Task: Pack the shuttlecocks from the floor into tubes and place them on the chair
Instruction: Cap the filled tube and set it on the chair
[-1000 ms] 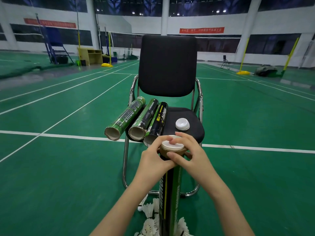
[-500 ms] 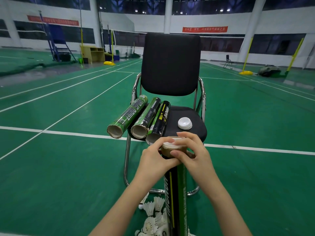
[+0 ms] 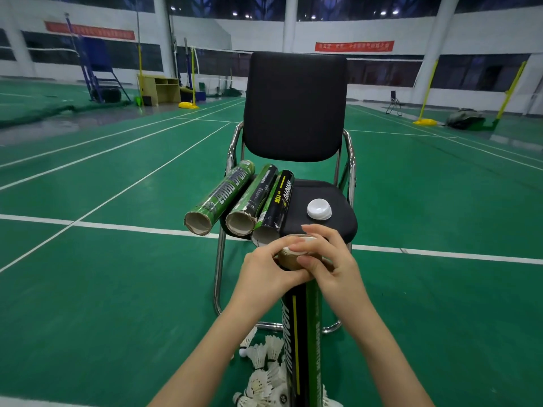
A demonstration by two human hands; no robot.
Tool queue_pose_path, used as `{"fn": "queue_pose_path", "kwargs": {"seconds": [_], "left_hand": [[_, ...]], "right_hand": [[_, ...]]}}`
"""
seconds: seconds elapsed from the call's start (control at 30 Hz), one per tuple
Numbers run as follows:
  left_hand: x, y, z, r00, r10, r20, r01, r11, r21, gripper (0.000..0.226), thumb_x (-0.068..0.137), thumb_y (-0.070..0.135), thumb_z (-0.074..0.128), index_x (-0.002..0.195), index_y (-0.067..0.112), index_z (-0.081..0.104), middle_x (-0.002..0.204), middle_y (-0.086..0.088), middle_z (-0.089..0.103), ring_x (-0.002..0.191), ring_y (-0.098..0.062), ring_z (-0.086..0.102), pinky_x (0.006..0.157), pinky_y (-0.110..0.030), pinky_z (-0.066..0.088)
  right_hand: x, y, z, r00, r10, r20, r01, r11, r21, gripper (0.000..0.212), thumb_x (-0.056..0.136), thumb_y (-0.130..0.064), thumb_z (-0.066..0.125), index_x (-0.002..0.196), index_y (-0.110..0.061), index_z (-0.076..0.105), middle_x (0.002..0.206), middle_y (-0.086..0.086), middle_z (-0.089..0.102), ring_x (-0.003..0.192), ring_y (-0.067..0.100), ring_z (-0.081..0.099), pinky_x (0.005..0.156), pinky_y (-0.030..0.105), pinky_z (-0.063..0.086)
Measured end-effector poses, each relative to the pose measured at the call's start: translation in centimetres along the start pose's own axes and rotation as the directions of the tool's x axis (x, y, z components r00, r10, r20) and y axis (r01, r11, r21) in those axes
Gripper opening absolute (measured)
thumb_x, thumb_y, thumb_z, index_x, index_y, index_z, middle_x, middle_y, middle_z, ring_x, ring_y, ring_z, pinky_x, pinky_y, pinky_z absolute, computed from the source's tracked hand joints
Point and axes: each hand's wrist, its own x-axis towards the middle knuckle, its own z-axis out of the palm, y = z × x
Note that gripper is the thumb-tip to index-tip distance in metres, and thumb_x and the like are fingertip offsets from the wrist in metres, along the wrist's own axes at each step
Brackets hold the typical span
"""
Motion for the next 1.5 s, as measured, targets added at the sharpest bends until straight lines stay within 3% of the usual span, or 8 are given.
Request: {"fn": "queue_pose_path", "kwargs": {"seconds": [0.37,0.53,0.8,0.9,1.07,1.2,1.37,1.5], "left_hand": [[-0.3,-0.5,0.3,1.0,0.015,-0.012,-0.014,0.999,0.049,0.043,0.061,0.038,0.073,0.098,0.057,0.062,0.086,0.028,0.068,0.082,0.009,0.061,0.081,-0.017,0.049],[-0.2,-0.3,-0.4,1.0,0.031,-0.004,-0.031,0.998,0.057,0.038,0.069,0.031,0.081,0.095,0.053,0.065,0.091,0.028,0.069,0.089,0.011,0.061,0.078,-0.008,0.043],[-0.1,-1.0,-0.5,0.999,0.011,0.035,-0.013,0.999,0.043,0.037,0.059,0.043,0.078,0.094,0.044,0.07,0.095,0.023,0.071,0.093,0.001,0.065,0.089,-0.03,0.051],[0.1,-1.5,-0.3,0.999,-0.026,0.02,0.026,0.999,0.039,0.038,0.053,0.049,0.075,0.091,0.046,0.069,0.089,0.019,0.072,0.088,-0.001,0.066,0.085,-0.029,0.051],[0.2,-1.7,-0.5,0.999,-0.028,0.035,0.027,0.999,0.039,0.038,0.064,0.029,0.084,0.088,0.052,0.067,0.088,0.024,0.071,0.09,0.003,0.064,0.084,-0.023,0.049],[0.1,-1.9,-0.3,0.997,-0.064,0.034,0.063,0.998,0.028,0.039,0.053,0.045,0.079,0.089,0.051,0.066,0.086,0.02,0.071,0.088,-0.001,0.065,0.085,-0.03,0.052],[0.1,-1.4,-0.6,0.996,-0.075,0.049,0.078,0.995,-0.062,0.072,0.055,0.039,0.083,0.117,0.056,0.051,0.105,0.023,0.067,0.097,0.004,0.062,0.088,-0.02,0.05],[-0.2,-0.8,-0.2,0.991,-0.082,0.102,0.09,0.993,-0.074,0.085,0.049,0.044,0.078,0.121,0.066,0.038,0.104,0.012,0.069,0.101,-0.006,0.064,0.094,-0.031,0.051]], "right_hand": [[0.3,0.2,0.0,0.999,-0.005,0.051,0.007,0.999,-0.033,0.018,0.079,-0.002,0.057,0.079,-0.017,0.068,0.115,-0.001,0.05,0.104,-0.003,0.051,0.088,0.009,0.037],[0.0,0.0,-0.6,0.997,0.05,0.065,-0.056,0.994,0.089,0.032,0.079,-0.009,0.058,0.092,-0.038,0.065,0.131,-0.013,0.046,0.123,0.001,0.042,0.09,0.013,0.041],[0.0,0.2,-0.7,0.995,0.079,0.062,-0.085,0.992,0.094,0.035,0.081,0.009,0.057,0.075,-0.024,0.068,0.123,-0.005,0.046,0.114,0.004,0.05,0.087,0.008,0.038],[-0.1,0.2,-0.5,0.996,0.046,0.079,-0.048,0.998,0.028,0.032,0.081,0.006,0.054,0.075,-0.022,0.067,0.123,-0.005,0.045,0.114,0.003,0.049,0.086,0.006,0.037],[-0.3,0.5,-0.6,0.996,0.077,0.036,-0.079,0.995,0.058,0.038,0.082,0.006,0.058,0.081,-0.031,0.065,0.13,-0.009,0.044,0.119,0.004,0.047,0.084,0.007,0.039],[-0.4,0.5,-0.6,0.99,0.124,0.06,-0.126,0.992,0.03,0.036,0.08,0.005,0.063,0.074,-0.031,0.063,0.129,-0.014,0.043,0.12,0.005,0.048,0.083,0.006,0.039],[0.1,-0.5,-1.2,0.965,0.253,0.073,-0.263,0.945,0.197,0.051,0.075,-0.002,0.07,0.112,-0.034,0.055,0.126,-0.019,0.05,0.105,0.003,0.057,0.079,0.015,0.046],[0.8,-1.2,-2.0,0.93,0.347,0.119,-0.341,0.938,-0.068,0.068,0.065,-0.034,0.078,0.125,-0.037,0.045,0.125,-0.022,0.05,0.109,-0.004,0.051,0.087,0.012,0.042]]}}
